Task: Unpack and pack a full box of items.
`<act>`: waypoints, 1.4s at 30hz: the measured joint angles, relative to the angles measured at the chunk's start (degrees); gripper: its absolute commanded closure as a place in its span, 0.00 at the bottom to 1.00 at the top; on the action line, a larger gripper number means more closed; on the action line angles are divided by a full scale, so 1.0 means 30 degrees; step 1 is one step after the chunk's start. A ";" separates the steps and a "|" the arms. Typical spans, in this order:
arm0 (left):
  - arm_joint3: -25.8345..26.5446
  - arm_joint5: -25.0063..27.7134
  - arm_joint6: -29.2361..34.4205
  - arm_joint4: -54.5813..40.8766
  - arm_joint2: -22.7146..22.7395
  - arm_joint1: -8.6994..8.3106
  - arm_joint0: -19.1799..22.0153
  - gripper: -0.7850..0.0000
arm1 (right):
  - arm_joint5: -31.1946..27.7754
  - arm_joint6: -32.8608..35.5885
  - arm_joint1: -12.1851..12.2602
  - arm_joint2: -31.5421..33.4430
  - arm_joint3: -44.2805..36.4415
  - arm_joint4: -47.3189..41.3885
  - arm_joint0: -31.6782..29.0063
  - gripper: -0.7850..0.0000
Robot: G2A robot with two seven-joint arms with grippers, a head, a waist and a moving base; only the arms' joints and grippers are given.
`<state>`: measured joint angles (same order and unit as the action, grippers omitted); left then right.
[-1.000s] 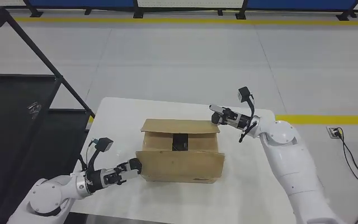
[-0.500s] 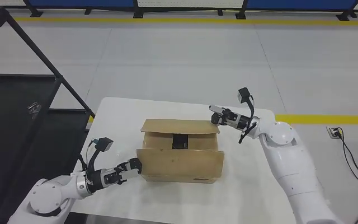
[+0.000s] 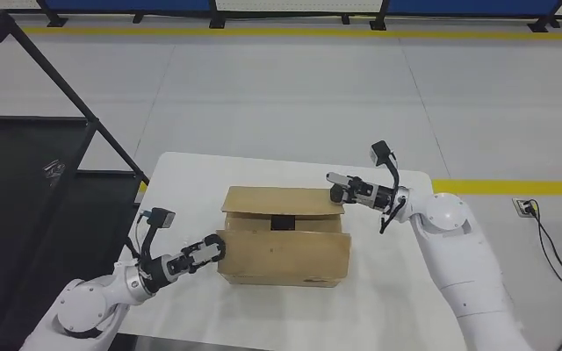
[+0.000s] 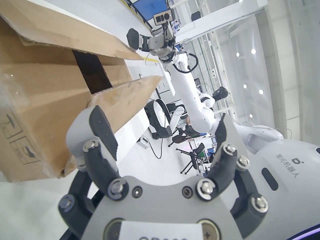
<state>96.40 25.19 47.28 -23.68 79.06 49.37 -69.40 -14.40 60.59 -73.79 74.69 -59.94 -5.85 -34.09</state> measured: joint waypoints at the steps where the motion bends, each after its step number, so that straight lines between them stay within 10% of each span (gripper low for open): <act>1: -0.0116 -0.0106 -0.0135 0.0018 -0.0185 0.0050 0.0181 0.00 | 0.0198 -0.0074 0.0005 -0.0080 -0.0132 0.0062 -0.0035 0.00; 42: -0.2912 -0.1767 -0.4209 0.3749 -0.4093 0.1737 0.3933 0.00 | 0.5306 0.1245 0.1036 -0.0682 -0.5544 -0.0180 -0.2869 0.00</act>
<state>87.67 19.89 34.65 -12.43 66.78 54.58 -57.61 1.51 64.33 -70.69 72.64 -76.57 -6.39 -42.70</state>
